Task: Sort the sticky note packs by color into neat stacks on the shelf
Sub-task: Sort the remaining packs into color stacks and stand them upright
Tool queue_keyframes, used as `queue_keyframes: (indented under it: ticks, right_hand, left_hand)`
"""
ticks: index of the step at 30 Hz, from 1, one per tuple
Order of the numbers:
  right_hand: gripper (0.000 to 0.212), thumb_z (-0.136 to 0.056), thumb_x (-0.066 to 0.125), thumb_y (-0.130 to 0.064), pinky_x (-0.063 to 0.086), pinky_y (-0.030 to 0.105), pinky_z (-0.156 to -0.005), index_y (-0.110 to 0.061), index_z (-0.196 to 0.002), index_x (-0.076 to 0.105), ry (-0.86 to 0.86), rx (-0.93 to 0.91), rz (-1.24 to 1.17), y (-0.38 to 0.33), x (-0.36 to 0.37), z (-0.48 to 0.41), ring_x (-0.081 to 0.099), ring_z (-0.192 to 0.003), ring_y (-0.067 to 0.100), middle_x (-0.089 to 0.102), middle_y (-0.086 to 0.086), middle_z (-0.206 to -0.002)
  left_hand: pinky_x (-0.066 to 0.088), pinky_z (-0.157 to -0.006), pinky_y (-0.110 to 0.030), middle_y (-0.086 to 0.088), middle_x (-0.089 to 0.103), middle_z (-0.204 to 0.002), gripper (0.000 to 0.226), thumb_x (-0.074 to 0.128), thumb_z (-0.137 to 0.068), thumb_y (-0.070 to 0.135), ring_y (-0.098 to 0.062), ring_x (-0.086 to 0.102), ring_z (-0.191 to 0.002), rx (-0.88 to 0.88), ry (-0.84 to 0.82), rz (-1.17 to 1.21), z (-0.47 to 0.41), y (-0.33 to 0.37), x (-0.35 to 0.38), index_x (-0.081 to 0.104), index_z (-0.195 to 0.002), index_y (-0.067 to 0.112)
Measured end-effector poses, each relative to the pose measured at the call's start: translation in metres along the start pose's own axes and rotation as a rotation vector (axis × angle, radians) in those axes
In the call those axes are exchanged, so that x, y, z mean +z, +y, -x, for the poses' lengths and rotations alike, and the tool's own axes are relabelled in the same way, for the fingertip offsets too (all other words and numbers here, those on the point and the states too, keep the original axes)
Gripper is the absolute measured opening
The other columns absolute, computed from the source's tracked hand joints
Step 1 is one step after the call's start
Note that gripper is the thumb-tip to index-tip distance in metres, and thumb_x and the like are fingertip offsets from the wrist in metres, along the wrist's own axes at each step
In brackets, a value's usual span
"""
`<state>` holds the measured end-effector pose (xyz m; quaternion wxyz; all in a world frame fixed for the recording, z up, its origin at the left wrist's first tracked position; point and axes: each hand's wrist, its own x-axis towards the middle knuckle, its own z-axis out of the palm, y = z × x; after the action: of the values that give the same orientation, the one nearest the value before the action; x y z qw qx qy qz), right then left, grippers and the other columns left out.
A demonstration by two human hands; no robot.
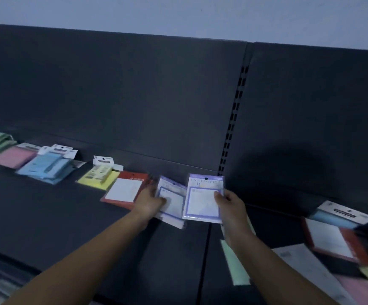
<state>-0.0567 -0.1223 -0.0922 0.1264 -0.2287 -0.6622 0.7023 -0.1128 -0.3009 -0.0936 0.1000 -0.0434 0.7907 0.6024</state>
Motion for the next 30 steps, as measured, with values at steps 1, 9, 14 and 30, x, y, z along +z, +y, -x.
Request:
queue_keyframes:
  ticks: [1,9,14,30]
  right_hand:
    - [0.012,-0.092,0.052,-0.008,0.042,0.018,-0.054,-0.013,-0.087,0.062,0.017,0.014,0.0,0.004,0.011,0.001,0.053,-0.067,0.011,0.059,-0.001,-0.076]
    - [0.029,-0.08,0.042,-0.025,0.046,0.038,-0.093,-0.014,-0.098,0.062,0.225,-0.015,0.203,0.048,0.069,-0.003,0.058,-0.101,0.032,0.06,0.017,-0.107]
    - [0.053,-0.065,0.031,-0.021,0.048,0.046,-0.095,-0.015,-0.108,0.062,0.205,-0.001,0.25,0.108,0.083,-0.043,0.06,-0.102,0.029,0.061,0.014,-0.109]
    - [0.035,-0.086,0.045,0.009,0.04,0.011,-0.092,-0.005,-0.113,0.061,-0.048,-0.283,0.42,0.01,0.011,0.044,0.056,-0.104,0.01,0.062,0.008,-0.115]
  left_hand:
    - [0.048,-0.078,-0.031,-0.007,0.062,-0.103,0.029,0.054,-0.085,-0.005,-0.025,0.059,-0.094,0.043,-0.006,-0.04,-0.004,-0.002,0.0,0.055,-0.11,0.008]
    - [0.05,-0.077,-0.035,-0.007,0.066,-0.084,0.016,0.049,-0.082,0.016,-0.024,0.059,-0.083,0.163,0.032,-0.097,-0.021,-0.027,0.008,0.064,-0.08,0.009]
    - [0.046,-0.064,-0.023,-0.002,0.063,-0.082,0.029,0.044,-0.082,-0.009,-0.014,0.058,-0.073,0.13,-0.107,0.015,-0.008,-0.02,0.006,0.058,-0.085,0.016]
    - [0.041,-0.091,-0.04,-0.013,0.062,-0.113,0.046,0.05,-0.07,0.02,-0.032,0.056,-0.106,0.697,-0.137,-0.422,0.02,-0.003,0.053,0.06,-0.112,0.004]
